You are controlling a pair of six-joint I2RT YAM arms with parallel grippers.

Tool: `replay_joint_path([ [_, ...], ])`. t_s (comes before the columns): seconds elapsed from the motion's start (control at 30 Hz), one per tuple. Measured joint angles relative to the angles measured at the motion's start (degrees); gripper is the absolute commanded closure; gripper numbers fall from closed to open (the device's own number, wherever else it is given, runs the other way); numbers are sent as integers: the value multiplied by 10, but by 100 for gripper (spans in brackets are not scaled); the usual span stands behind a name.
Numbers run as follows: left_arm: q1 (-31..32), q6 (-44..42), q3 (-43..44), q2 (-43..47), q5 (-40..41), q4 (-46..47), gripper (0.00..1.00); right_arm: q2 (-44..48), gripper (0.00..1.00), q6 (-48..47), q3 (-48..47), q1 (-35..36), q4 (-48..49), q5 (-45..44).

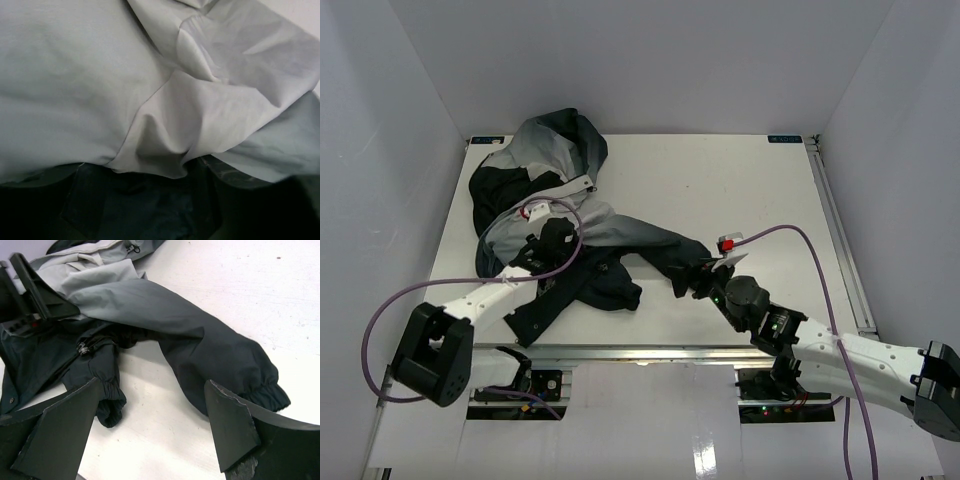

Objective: Zip up the jacket

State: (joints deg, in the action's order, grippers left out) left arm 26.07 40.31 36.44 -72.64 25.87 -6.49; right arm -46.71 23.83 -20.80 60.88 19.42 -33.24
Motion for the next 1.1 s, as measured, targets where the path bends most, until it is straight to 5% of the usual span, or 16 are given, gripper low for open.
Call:
replay_joint_path([
  [0.03, -3, -6, 8, -19, -8, 5, 88, 2, 10, 0, 0, 0, 0, 0],
  [0.1, -5, -24, 42, -71, -23, 10, 100, 4, 10, 0, 0, 0, 0, 0],
  [0.27, 11, -58, 98, -144, -101, 57, 100, 5, 10, 0, 0, 0, 0, 0],
  [0.5, 153, -131, 230, -186, -215, 124, 100, 5, 10, 0, 0, 0, 0, 0],
  [0.57, 174, -144, 274, -211, -258, 143, 94, 9, 10, 0, 0, 0, 0, -2],
  [0.67, 187, -161, 311, -242, -306, 163, 43, 19, 10, 0, 0, 0, 0, -10],
  [0.73, 188, -167, 314, -247, -319, 159, 22, 26, 10, 0, 0, 0, 0, -14],
  [1.1, 177, -187, 279, -112, -223, 41, 21, 10, 3, -22, -10, 0, -10, 5],
])
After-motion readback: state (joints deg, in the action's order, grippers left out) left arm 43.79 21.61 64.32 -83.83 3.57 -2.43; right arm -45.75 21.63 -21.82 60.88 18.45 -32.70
